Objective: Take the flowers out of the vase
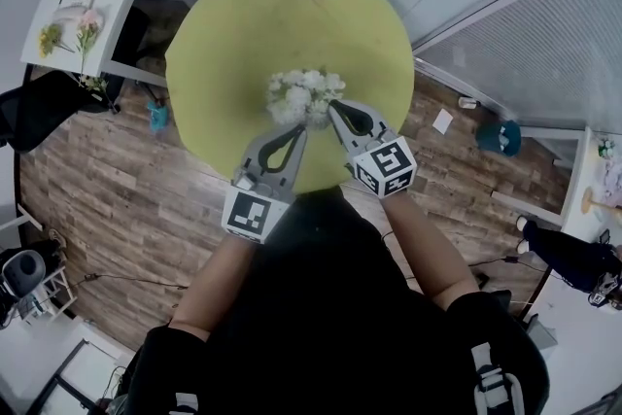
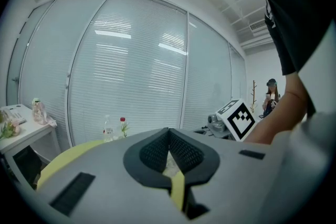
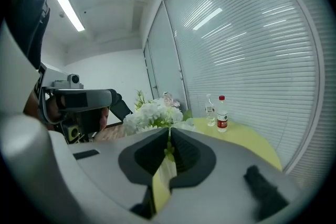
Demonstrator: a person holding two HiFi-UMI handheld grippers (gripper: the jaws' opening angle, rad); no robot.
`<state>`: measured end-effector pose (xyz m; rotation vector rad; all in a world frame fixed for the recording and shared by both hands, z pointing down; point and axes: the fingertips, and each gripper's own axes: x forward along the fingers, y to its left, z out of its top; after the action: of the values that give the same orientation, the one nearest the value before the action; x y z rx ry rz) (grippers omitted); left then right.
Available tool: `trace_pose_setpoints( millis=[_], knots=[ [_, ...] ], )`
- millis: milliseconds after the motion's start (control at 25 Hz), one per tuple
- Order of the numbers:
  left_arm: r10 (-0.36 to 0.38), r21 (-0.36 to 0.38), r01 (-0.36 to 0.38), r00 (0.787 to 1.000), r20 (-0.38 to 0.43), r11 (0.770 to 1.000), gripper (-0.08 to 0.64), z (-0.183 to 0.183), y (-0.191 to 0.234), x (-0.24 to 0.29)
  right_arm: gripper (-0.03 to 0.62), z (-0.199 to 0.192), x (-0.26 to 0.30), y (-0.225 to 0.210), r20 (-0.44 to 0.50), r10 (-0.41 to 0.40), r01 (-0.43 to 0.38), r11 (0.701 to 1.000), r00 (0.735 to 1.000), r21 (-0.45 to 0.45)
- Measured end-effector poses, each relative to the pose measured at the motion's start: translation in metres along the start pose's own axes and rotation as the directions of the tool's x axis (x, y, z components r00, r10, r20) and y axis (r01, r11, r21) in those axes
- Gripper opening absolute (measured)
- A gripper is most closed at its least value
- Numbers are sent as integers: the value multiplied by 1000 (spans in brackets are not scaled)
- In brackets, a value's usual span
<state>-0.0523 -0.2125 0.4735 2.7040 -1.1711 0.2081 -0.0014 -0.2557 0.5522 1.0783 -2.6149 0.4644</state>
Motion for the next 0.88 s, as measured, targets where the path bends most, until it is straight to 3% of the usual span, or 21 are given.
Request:
trace_pose_setpoints(
  millis=[880],
  knots=[
    [33,21,-35,997,69,999,12,28,22,-34,20,76,-4,28,142,11,-9,1000,990,-16]
  ],
)
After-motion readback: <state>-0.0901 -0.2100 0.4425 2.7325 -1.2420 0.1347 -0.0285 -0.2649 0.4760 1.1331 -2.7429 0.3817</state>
